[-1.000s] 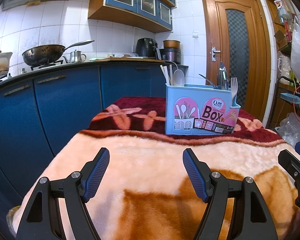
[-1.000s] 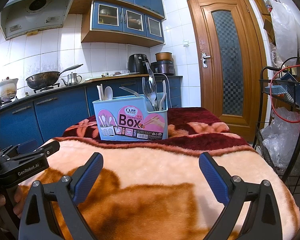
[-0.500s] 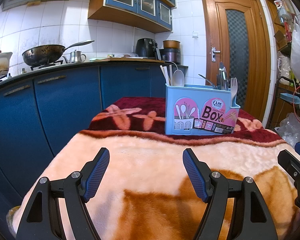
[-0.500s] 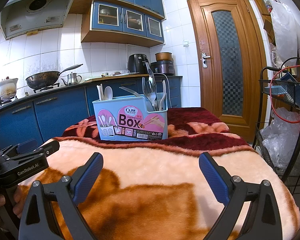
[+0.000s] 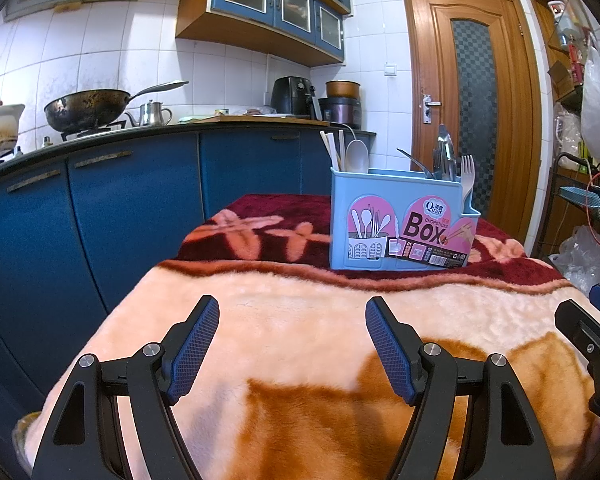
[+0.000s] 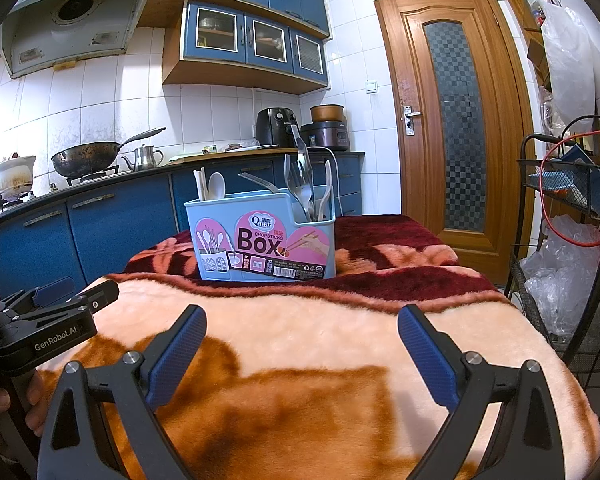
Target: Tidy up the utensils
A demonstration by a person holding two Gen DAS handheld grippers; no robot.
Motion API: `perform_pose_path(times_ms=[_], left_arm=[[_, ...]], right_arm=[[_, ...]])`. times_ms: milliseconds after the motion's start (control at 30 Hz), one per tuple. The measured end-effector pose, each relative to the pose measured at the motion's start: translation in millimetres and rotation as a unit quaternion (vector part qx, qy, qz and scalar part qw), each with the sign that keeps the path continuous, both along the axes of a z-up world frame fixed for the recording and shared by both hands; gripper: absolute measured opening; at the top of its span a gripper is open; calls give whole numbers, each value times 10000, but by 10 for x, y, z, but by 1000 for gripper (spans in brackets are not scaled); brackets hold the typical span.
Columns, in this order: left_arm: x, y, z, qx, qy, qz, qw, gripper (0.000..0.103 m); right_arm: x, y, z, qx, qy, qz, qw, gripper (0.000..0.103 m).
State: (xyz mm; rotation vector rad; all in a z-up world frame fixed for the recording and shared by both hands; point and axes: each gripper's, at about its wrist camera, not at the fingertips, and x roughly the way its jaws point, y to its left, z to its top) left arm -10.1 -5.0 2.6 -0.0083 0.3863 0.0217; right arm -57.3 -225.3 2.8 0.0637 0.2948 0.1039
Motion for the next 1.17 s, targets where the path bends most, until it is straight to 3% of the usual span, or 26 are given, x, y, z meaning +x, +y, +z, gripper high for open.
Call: perform_pose_path(times_ms=[1167], left_arm=[[1,-3,-6,-3,12,14,10000,77]], right_arm=[[-17,-21,-12,-12,24,-3,10000,99]])
